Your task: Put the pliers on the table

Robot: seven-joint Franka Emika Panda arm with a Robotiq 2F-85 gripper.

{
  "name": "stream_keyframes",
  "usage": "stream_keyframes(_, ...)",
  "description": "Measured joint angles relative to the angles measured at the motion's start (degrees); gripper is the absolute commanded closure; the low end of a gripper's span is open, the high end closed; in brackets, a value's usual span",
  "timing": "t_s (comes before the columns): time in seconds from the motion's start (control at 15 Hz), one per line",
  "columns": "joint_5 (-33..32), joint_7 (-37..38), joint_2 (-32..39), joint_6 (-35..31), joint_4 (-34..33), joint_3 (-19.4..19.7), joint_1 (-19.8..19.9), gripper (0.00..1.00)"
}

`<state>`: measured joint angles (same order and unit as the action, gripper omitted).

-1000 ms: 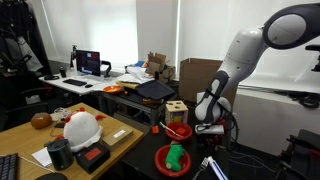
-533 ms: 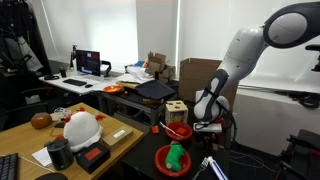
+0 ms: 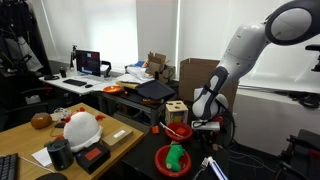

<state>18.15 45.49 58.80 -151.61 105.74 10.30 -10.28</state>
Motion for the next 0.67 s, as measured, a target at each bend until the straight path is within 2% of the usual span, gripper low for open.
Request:
stream_keyframes(0.33,-2.9,7.7,-2.5,1.9,1.7,3.9,-4.1,0.95)
stream_keyframes(0.67,-9.3,17.7,-6.1,5.3,3.3,8.2,-8.9,0.95)
